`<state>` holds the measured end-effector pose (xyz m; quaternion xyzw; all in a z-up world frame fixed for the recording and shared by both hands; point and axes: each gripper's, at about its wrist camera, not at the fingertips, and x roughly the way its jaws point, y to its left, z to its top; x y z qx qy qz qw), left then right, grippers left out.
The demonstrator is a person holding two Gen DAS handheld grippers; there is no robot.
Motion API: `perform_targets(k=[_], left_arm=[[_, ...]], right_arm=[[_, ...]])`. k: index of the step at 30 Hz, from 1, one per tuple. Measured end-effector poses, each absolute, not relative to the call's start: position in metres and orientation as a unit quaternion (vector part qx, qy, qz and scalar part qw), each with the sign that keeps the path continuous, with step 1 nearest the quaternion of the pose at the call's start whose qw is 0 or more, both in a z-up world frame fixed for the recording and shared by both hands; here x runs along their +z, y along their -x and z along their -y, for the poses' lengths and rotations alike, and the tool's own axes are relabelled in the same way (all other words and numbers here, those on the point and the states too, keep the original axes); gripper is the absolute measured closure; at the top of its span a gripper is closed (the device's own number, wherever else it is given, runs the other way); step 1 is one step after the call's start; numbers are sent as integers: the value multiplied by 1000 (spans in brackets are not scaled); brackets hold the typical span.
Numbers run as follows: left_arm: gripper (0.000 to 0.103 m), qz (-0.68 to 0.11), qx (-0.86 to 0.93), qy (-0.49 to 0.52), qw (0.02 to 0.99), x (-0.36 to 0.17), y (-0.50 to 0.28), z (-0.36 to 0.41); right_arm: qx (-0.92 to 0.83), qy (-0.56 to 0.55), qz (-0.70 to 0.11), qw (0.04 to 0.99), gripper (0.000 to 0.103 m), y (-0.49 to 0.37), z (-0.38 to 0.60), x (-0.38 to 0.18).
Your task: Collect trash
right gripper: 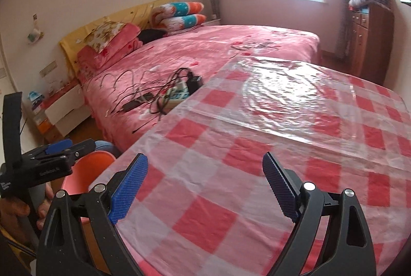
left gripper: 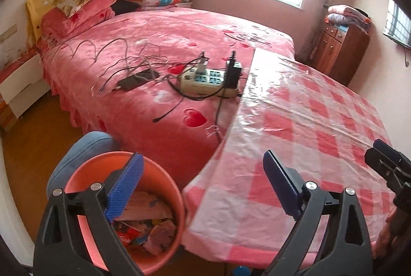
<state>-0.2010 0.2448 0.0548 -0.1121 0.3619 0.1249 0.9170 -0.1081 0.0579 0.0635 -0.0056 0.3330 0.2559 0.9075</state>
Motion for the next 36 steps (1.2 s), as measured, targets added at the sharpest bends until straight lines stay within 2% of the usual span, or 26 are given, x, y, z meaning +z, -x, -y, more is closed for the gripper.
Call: perform_targets(k=[36], left_arm=[[8, -363, 8, 35, 931, 70, 118, -69]], right_arm=[[88, -70, -296, 949, 11, 95, 120, 57]])
